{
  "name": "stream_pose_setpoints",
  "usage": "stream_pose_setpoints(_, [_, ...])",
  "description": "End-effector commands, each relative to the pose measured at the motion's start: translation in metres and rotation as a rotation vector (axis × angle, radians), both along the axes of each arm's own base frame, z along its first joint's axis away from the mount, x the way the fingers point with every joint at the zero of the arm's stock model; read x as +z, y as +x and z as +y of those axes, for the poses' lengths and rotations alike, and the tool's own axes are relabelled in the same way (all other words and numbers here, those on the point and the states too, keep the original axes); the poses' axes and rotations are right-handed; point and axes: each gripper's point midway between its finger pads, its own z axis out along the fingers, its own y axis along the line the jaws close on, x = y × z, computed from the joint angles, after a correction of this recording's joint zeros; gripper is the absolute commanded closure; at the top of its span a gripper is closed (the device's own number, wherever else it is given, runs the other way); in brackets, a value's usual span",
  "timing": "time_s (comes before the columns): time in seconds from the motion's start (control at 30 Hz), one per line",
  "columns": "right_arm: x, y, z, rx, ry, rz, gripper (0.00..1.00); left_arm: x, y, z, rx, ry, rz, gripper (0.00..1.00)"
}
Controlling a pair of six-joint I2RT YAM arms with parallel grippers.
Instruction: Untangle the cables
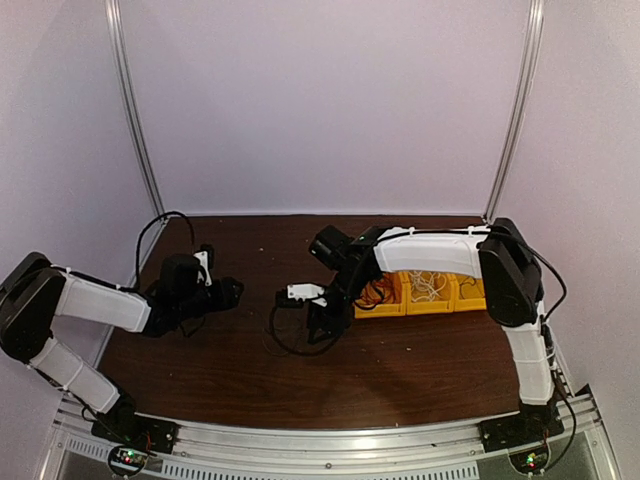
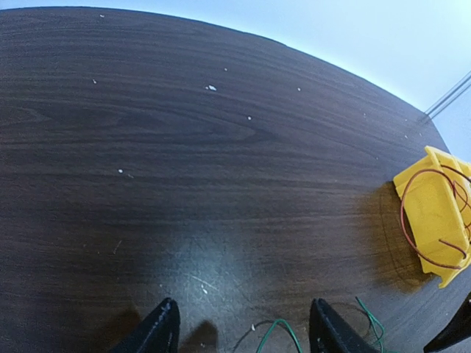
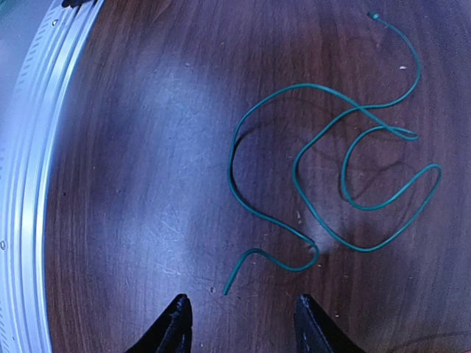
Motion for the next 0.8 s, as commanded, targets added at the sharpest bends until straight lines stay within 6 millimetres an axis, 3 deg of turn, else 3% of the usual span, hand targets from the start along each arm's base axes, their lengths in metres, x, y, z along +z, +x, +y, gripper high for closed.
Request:
stream_pose_setpoints(0.0, [0.002, -0.010, 0.007, 0.035, 0.017, 0.023, 0.52, 0.001, -0.011, -0.008, -0.073, -0.052, -0.007, 0.39])
stream_pose_setpoints(0.23, [-0.004, -0.003, 0.019, -0.001, 0.035, 0.034, 0.53, -0.001, -0.036, -0.027, -0.216, -0.142, 0.006, 0.38])
stream_pose_setpoints(0.37, [-0.006, -0.003, 0.025, -0.002, 0.042, 0.053, 0.58, -0.004, -0.041, -0.039, -0.282, -0.179, 0.020, 0.39])
stream_pose_setpoints(0.63, [0.002, 0.001, 0.033, -0.030, 0.070, 0.063, 0.95, -0.016, -0.036, -0.040, -0.263, -0.178, 0.052, 0.44])
stream_pose_setpoints(0.77, [0.030, 0.004, 0.031, -0.033, 0.089, 0.021, 1.00, -0.028, -0.034, -0.040, -0.251, -0.168, 0.084, 0.55])
